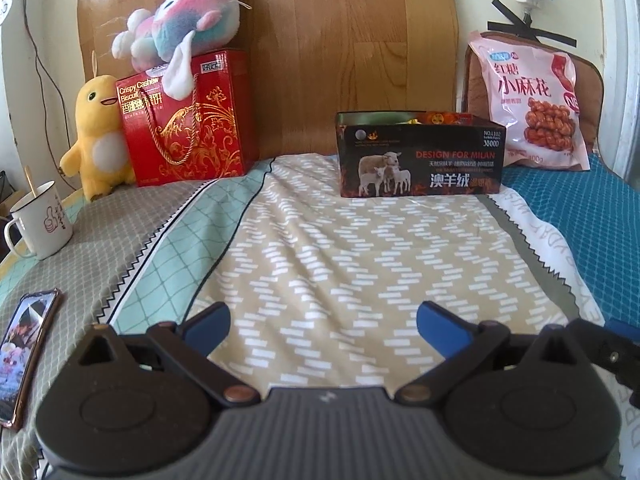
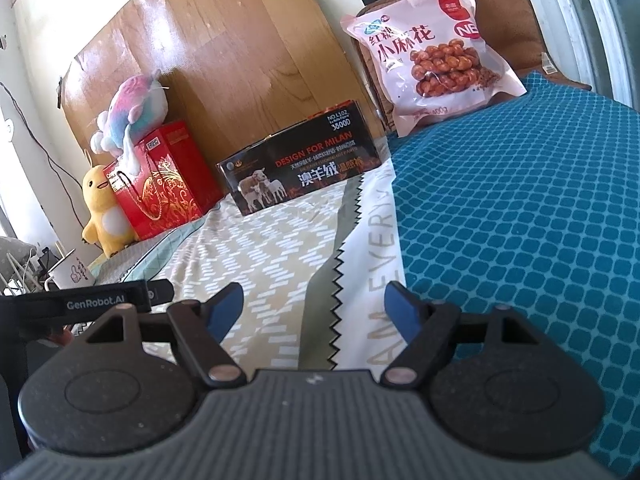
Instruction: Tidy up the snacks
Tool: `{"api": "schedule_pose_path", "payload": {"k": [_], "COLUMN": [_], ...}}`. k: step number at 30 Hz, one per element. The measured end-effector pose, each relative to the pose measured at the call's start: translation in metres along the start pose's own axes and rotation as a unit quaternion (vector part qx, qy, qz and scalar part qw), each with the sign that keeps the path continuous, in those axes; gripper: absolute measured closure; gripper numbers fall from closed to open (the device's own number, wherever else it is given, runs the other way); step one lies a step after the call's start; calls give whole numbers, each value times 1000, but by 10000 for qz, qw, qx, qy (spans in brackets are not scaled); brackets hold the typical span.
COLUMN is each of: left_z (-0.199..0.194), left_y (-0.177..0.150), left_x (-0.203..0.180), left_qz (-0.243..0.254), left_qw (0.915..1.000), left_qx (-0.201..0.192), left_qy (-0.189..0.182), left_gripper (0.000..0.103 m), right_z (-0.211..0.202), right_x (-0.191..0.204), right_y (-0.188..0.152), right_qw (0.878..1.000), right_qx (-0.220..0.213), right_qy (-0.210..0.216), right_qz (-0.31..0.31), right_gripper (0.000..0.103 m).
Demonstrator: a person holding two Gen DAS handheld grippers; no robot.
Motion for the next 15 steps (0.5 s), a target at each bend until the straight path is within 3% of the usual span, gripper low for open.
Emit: {"api": "schedule_pose_path", "payload": {"k": [15], "left_z": [8], "left_y": [-3], "left_x": [-10], "left_qz": [224], "left_qw": [9996], "left_qx": [56], "left_qy": [-155], "left_gripper": [0], "right_z": [1], "right_x": [0], "right_y": [0], "right_qw": [10000], "right_qx": [-26], "right_qy": [59], "right_qz": [-21], "right_gripper": [20]}}
Point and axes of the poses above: each gripper's, at about its wrist camera, not at the fingertips, and z roughly the way its jaws point, x to its left, y to its top, the point moved 6 cm from there along z, roughly the way its jaws point, and after that the axes turned 10 degrees about x, right-handed, at the moved point
